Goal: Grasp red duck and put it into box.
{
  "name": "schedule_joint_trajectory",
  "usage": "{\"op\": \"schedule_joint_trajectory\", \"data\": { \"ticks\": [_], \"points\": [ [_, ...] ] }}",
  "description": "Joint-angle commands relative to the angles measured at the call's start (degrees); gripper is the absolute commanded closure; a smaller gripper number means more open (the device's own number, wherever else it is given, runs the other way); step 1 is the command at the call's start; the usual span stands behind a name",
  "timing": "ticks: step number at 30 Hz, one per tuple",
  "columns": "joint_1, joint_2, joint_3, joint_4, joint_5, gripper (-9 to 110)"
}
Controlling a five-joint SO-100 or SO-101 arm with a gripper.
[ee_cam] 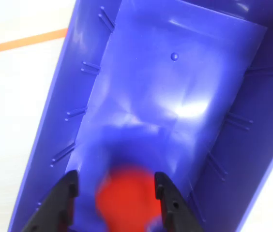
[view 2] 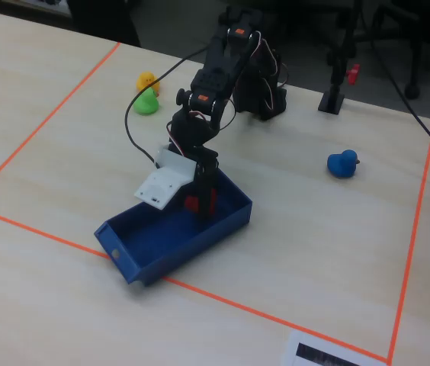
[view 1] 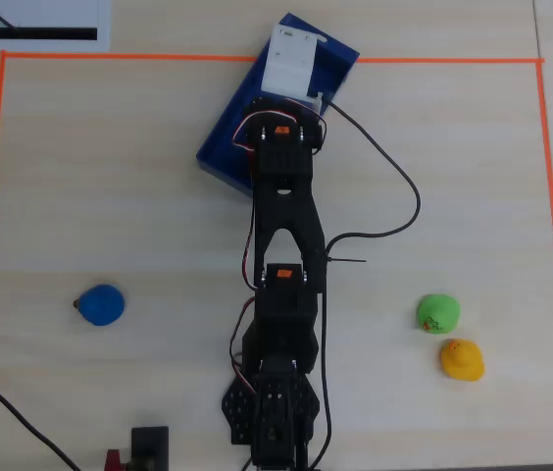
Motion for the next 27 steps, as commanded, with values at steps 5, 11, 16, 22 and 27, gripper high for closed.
{"op": "schedule_joint_trajectory", "data": {
  "ticks": [5, 11, 16, 22, 27],
  "points": [
    [2.2, 10.4, -2.4, -7.0, 0.1, 84],
    [3.7, 27.9, 11.2, -19.1, -0.4, 101],
    [3.6, 49.3, 33.9, -18.5, -2.6, 101],
    [1.4, 73.5, 56.4, -7.4, -3.2, 101],
    [-1.0, 87.7, 66.3, 6.2, -3.2, 101]
  ]
}}
